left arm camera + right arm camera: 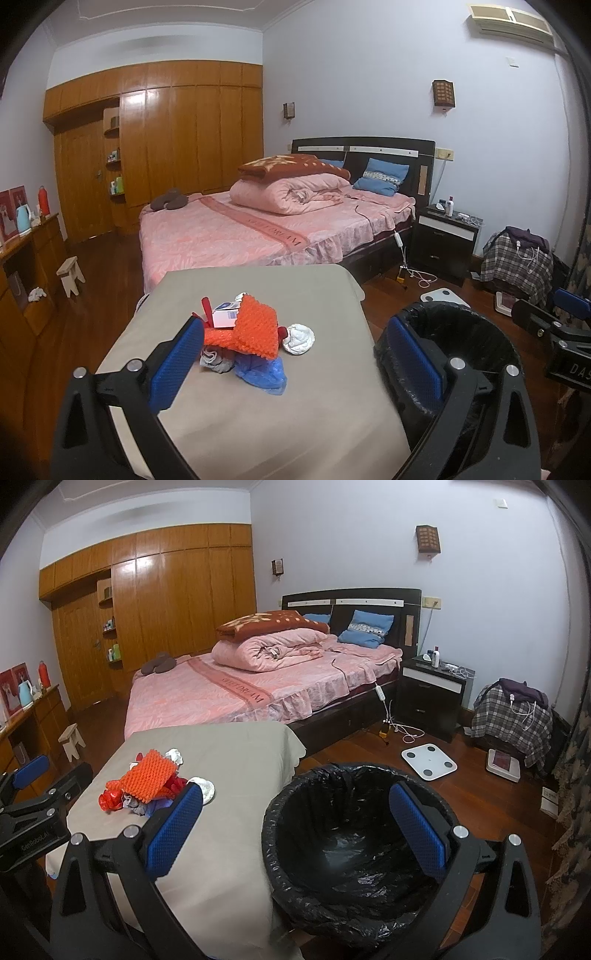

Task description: Collect trash

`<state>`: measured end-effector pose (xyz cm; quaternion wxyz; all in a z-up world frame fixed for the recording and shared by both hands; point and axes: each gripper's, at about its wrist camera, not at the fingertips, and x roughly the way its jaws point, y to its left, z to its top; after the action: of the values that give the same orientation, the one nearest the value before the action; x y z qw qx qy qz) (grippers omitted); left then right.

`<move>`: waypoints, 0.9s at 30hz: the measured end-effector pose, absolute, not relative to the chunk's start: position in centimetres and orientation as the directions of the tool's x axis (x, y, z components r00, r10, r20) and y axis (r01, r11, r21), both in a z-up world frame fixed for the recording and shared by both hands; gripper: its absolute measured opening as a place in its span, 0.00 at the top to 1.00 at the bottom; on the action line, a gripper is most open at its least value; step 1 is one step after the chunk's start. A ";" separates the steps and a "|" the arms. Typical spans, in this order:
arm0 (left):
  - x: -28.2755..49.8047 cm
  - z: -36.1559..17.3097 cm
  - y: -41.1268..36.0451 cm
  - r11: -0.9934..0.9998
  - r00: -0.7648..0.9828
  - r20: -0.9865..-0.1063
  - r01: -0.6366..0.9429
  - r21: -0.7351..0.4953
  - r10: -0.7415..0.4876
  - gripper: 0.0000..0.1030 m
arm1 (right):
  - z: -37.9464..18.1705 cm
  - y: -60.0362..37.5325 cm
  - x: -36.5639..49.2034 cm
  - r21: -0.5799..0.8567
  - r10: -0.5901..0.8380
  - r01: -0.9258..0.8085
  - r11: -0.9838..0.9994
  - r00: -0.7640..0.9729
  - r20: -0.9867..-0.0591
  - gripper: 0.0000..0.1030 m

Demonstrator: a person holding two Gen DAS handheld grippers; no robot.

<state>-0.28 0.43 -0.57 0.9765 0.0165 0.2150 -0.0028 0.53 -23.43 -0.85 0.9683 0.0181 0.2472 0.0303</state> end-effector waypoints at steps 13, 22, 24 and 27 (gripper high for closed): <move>1.7 -1.7 1.9 0.999 0.903 -0.427 -0.027 0.035 0.039 0.06 | -2.5 -21.0 3.4 0.047 0.103 -0.092 0.995 0.863 -0.494 0.05; 4.4 -4.8 7.8 0.985 0.881 -0.441 -0.152 0.085 0.174 0.06 | -5.6 -17.1 8.6 0.053 0.161 -0.156 0.986 0.839 -0.519 0.05; 5.0 -5.7 9.2 0.980 0.874 -0.443 -0.176 0.096 0.200 0.06 | -6.7 -16.0 10.0 0.042 0.166 -0.170 0.985 0.833 -0.528 0.05; 6.2 -7.5 11.0 0.970 0.859 -0.452 -0.212 0.116 0.241 0.06 | -8.4 -14.5 12.4 0.047 0.184 -0.190 0.981 0.818 -0.544 0.05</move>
<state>6.16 11.01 -7.50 0.9635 0.0311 0.2384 0.1175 12.41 -14.46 -8.43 0.9535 -0.0046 0.2851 0.0980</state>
